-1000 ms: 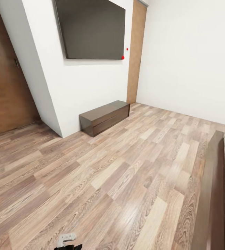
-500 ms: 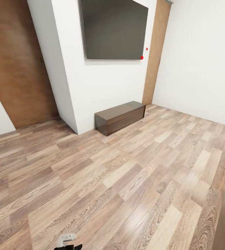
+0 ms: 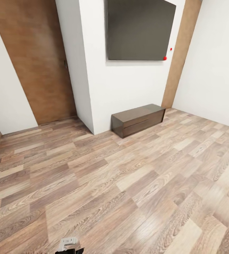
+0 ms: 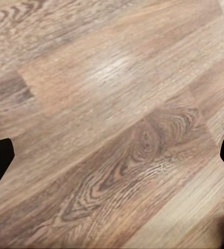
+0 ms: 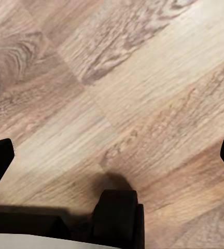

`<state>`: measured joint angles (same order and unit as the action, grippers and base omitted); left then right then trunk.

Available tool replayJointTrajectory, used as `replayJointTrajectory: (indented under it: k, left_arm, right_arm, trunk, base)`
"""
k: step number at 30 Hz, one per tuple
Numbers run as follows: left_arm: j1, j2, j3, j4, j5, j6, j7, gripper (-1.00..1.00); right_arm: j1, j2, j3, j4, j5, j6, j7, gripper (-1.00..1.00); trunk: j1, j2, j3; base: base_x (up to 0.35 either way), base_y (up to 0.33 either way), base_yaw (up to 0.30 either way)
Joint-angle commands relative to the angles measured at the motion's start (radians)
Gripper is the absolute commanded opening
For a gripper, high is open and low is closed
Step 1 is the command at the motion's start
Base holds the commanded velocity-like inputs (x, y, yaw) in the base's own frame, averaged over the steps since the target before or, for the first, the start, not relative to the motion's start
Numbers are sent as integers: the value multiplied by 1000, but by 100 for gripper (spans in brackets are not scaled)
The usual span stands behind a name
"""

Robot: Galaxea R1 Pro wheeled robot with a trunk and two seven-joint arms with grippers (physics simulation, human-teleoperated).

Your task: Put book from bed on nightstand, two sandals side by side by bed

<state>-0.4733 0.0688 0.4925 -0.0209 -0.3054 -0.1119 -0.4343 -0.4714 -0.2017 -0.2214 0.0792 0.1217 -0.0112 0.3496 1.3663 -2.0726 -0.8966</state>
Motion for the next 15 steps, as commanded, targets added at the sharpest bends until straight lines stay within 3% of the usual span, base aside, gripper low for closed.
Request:
replayJointTrajectory:
  k: [1,5,11,15]
  left_arm:
    - [-1,0,8,1,-11,-5,-2,100]
    - [-1,0,8,1,-11,-5,-2,100]
    - [-1,0,8,1,-11,-5,-1,100]
    - [-1,0,8,1,-11,-4,-1,100]
  right_arm:
    - [-1,-1,-9,2,10,-1,2,100]
    - [-1,-1,-9,2,10,-1,0,100]
    - [-1,0,-9,2,10,-1,0,100]
    - [-1,0,-9,2,10,-1,0,100]
  trunk:
    - [0,0,-1]
    - [0,0,-1]
    - [0,0,-1]
    - [-15,28,12]
  base:
    - [0,0,276]
    - [0,0,152]
    - [0,0,23]
    - [0,0,3]
